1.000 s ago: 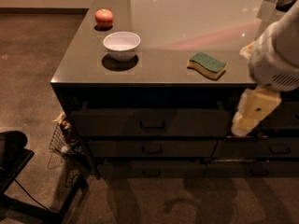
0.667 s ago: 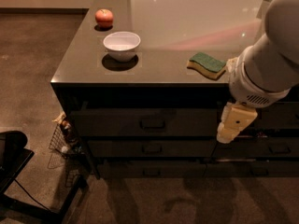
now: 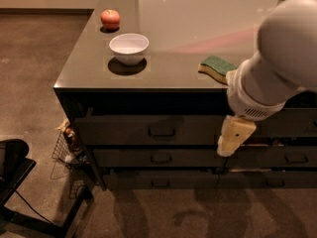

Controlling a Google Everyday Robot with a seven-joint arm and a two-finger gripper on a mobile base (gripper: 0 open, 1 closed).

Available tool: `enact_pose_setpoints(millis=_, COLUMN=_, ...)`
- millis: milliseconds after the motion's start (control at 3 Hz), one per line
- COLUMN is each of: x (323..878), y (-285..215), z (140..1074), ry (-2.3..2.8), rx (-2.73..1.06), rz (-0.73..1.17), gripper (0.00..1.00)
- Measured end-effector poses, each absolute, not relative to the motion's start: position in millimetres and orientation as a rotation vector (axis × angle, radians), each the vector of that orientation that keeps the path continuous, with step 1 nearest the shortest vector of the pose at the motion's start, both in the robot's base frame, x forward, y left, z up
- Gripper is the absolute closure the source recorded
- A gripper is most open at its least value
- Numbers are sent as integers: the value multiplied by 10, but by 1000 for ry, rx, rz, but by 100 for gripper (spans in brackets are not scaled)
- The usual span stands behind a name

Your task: Open top drawer

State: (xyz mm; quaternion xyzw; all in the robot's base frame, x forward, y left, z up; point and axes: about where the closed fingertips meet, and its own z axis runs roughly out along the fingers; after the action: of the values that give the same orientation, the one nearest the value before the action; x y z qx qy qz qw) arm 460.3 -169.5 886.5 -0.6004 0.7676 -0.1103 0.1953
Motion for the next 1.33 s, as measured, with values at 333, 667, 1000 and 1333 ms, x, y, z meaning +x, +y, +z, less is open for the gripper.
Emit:
enact_pose_setpoints(millis=333, x=4778, y=-1416, z=8330, ry=2059, rx=-1798, rz=-281, gripper=0)
enact_pose_setpoints(millis=667, x=4871, y=-1312, z=8057, ry=1995, rx=-1861, rz=-291, gripper=0)
enact_pose_setpoints(millis=1000, x=4995, y=-1338, z=7743, ry=1961, rx=-1901, rz=-313, gripper=0)
enact_pose_setpoints(millis=1333, x=5218, y=-1448, z=7430, ry=1953, rx=-1919, rz=-327, gripper=0)
